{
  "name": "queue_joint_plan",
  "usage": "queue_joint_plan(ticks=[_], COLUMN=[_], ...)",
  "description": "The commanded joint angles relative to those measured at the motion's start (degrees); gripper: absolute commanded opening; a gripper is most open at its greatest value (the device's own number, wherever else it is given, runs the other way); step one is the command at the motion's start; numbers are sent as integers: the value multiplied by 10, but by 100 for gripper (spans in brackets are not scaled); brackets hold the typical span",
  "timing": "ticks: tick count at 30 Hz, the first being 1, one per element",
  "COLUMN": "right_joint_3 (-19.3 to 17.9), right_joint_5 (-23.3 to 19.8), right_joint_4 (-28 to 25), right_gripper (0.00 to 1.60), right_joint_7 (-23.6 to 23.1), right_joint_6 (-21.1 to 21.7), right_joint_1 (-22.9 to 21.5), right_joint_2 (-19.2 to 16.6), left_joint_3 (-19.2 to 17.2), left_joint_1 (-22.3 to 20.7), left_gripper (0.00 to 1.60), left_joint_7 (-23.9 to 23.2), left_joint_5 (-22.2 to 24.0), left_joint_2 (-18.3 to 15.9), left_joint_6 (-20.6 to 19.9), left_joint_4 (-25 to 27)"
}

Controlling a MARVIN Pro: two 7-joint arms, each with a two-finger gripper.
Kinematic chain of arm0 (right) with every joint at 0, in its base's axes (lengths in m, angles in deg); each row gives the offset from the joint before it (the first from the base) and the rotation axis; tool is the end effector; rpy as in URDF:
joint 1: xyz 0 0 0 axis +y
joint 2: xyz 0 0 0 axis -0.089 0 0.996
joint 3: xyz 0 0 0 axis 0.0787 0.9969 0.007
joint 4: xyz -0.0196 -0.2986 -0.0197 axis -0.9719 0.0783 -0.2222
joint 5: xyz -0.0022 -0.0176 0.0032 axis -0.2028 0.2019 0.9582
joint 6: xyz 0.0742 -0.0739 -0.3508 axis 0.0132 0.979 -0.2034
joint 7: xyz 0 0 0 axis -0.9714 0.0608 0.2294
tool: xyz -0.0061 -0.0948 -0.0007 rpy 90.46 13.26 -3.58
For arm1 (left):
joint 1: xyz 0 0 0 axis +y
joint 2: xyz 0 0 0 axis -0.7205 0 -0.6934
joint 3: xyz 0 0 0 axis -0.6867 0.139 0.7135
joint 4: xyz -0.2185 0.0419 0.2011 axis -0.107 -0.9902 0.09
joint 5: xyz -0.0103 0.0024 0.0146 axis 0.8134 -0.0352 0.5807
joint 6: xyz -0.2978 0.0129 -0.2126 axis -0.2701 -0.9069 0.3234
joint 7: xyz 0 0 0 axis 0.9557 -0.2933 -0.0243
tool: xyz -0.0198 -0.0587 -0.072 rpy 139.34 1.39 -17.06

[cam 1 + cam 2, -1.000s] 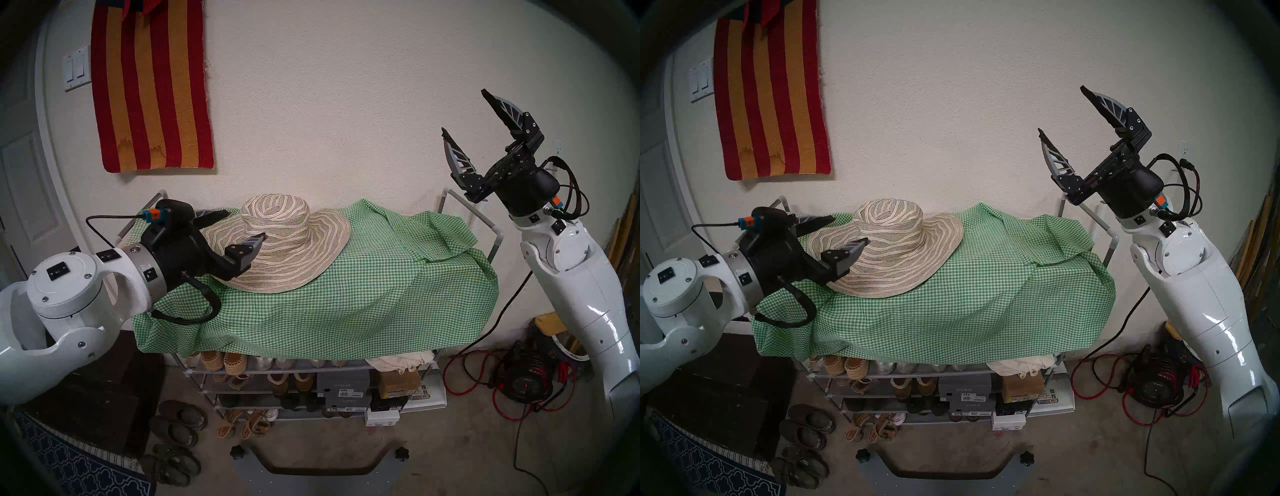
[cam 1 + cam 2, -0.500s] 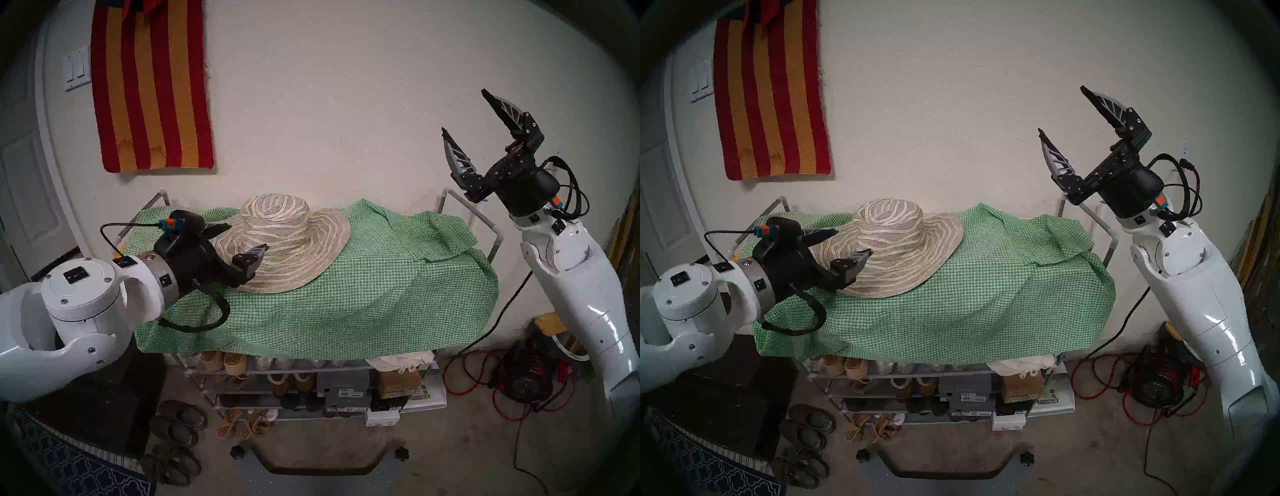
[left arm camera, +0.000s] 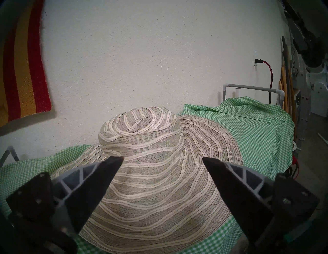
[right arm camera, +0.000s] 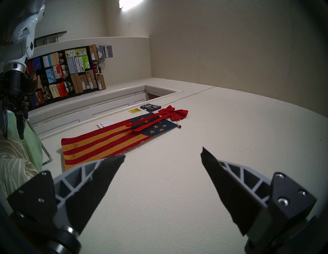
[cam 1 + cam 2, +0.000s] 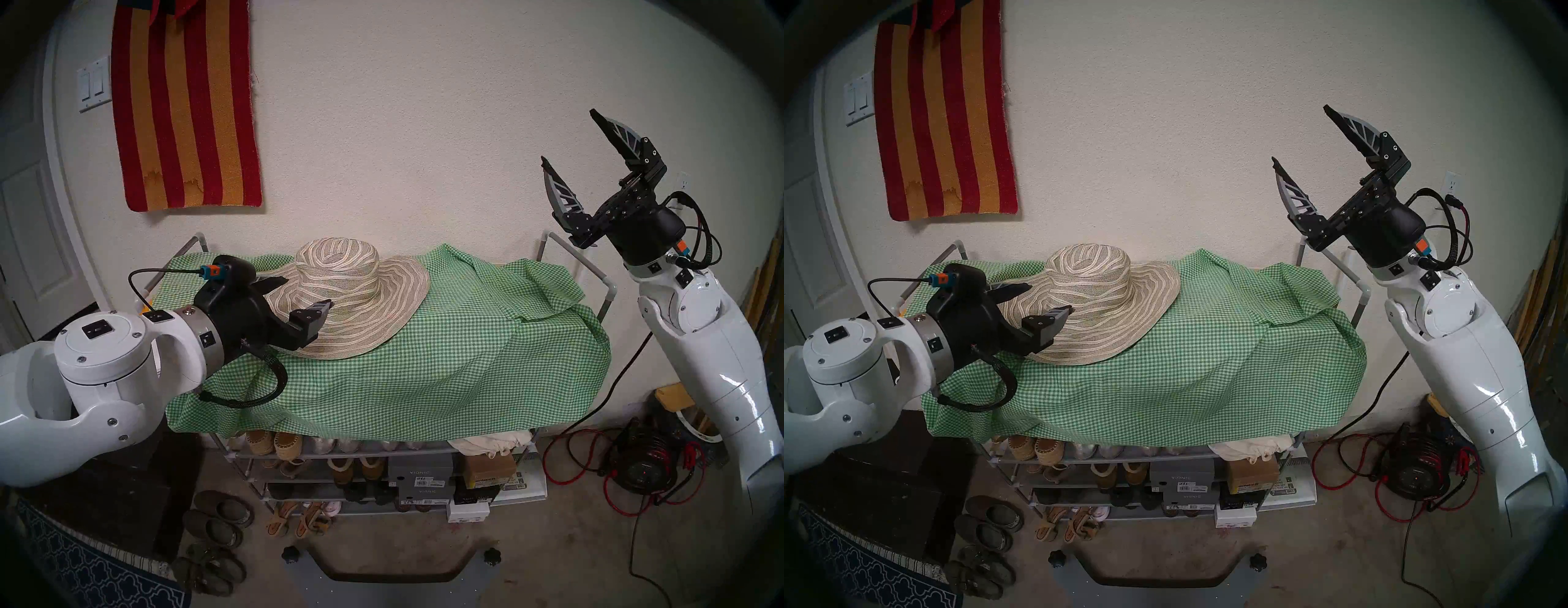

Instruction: Lift the object off the cloth, cover the shoe rack with the cloth, put the object back

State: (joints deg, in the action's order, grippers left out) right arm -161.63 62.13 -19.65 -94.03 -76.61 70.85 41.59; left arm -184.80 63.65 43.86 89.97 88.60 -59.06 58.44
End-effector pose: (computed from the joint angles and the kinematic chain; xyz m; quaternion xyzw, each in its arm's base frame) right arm 0.4535 -0.0958 0.0178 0.1218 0.4187 0.8997 0.0182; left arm 0.3421 -0.0073 -0.0867 0.7392 -0.2193 0.6278 0.1065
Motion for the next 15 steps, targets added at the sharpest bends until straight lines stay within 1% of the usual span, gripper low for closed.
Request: queue_joint_plan(ticks=[1, 4, 10, 14, 15], right_joint_3=[1, 2, 2, 2, 2], right_joint_5=[1, 1, 1, 1, 1], right_joint_4=[0, 0, 0, 0, 0], right_gripper=[160, 160, 160, 160, 160], right_joint_7=[-1, 0, 0, 1, 1], right_joint_6=[-1, -1, -1, -1, -1], right_joint_1=[1, 1, 1, 1, 1], right_joint_2=[1, 0, 0, -1, -1], left_joint_3=[16, 27, 48, 57, 59], left_joint_1=[-32, -39, -50, -74, -76], left_gripper=[160, 160, 160, 160, 160], left_joint_7=[-9, -13, -24, -60, -61], left_joint_5=[15, 17, 22, 43, 44], left_joint_2=[-4, -5, -7, -7, -8], left_joint_6=[6, 9, 13, 6, 6], left_joint_4=[1, 1, -18, -28, -29])
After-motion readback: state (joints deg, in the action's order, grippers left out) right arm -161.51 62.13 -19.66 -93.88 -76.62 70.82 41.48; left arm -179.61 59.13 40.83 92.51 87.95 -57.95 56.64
